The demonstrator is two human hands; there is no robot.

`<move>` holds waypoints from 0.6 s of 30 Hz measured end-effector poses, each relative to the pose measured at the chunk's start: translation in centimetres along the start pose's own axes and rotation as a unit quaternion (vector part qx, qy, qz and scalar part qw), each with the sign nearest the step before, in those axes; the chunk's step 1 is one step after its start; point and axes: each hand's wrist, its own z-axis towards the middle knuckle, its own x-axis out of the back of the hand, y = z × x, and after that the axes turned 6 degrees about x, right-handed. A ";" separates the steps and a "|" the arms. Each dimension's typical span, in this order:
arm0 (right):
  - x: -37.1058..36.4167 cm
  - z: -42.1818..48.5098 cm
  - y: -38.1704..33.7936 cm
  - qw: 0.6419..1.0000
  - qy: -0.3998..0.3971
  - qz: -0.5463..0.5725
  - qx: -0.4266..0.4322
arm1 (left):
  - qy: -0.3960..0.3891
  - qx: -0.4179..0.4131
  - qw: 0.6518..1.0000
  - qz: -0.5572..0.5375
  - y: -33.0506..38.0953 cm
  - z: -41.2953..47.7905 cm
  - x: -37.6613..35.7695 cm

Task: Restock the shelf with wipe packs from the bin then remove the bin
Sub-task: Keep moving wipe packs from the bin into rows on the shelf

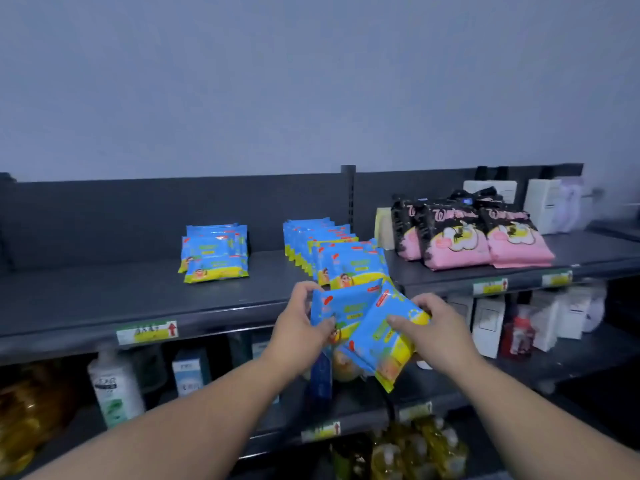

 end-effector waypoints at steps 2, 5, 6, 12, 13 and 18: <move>-2.3 0.8 -2.0 0.998 -0.017 0.054 0.013 | 0.026 -0.007 1.000 -0.004 0.1 0.6 3.0; -5.5 2.2 -5.6 0.988 -0.042 0.146 0.028 | 0.051 -0.013 0.998 -0.040 0.3 2.1 7.4; -6.6 2.7 -6.8 0.986 -0.056 0.155 0.033 | 0.055 -0.013 0.997 -0.053 0.4 2.9 8.8; -13.4 6.9 -13.0 0.986 -0.094 0.134 0.019 | 0.048 0.022 0.997 -0.065 -0.3 8.8 17.8; -14.4 7.6 -13.8 0.986 -0.096 0.139 0.003 | 0.042 0.030 0.997 -0.059 -0.7 9.8 19.3; -19.3 10.9 -15.5 0.974 -0.109 0.180 -0.082 | 0.016 0.102 0.994 -0.039 -3.7 14.6 25.6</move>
